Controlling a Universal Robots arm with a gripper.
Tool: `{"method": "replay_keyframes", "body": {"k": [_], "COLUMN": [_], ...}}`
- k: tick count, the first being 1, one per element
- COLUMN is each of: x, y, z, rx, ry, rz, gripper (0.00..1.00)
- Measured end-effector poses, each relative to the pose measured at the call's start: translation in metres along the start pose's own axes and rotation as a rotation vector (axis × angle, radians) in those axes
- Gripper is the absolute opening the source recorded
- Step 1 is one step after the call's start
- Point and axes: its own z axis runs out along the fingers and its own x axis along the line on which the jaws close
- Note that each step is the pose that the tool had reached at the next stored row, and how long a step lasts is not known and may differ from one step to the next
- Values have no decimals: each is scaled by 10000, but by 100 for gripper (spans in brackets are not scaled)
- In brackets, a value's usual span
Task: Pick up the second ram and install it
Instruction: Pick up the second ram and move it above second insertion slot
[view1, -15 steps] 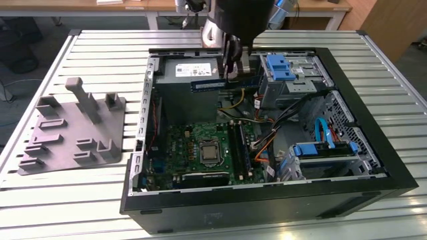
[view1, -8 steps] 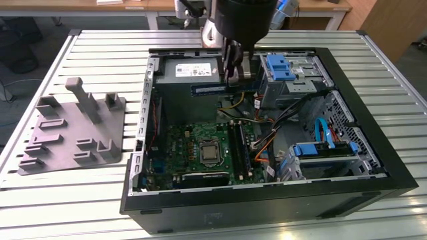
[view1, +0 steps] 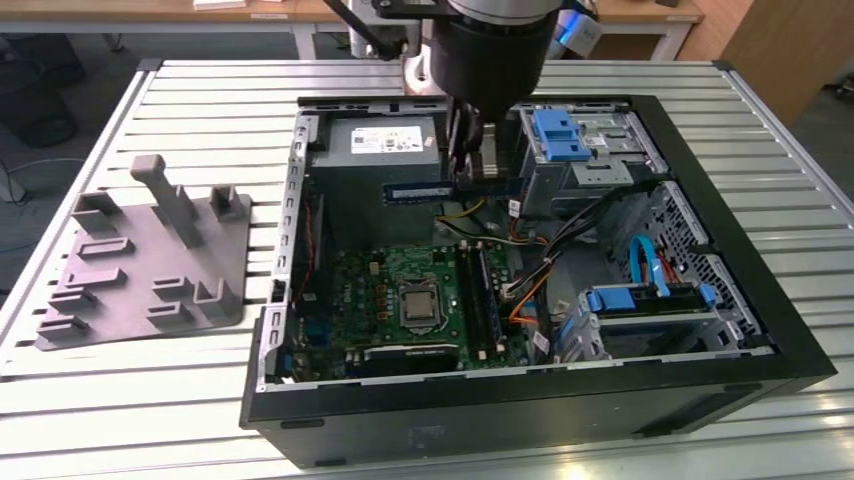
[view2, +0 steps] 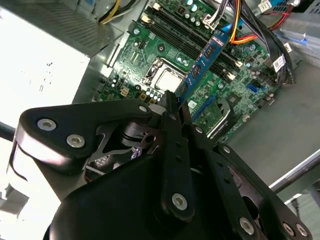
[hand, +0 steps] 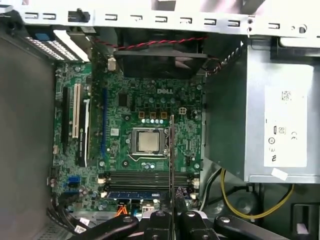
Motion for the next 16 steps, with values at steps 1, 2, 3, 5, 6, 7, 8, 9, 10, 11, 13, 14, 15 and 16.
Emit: {"method": "replay_keyframes", "body": {"k": [1,2,3,5,6,7,8,9,10,11,13,14,15,16], "x": [15,38,63,108,126,141,154,163,172,180,193,199,205,211], "y": [-7,-11,-14,-15,-15,-15,-15,-15,-15,-16,-17,-17,-18,-18], "z": [8,14,25,56,74,91,111,128,145,162,199,217,234,252], "rx": [0,-1,0,2,5,7,14,22,29,37,49,54,60,66], "ry": [1,4,3,0,-1,-1,-5,-6,-5,-6,-9,-9,-10,-11], "rz": [6,8,8,34,73,112,152,195,239,285,390,441,492,541], "gripper": [14,14,14,14,14,14,14,14,14,14,14,14,14,14]}}
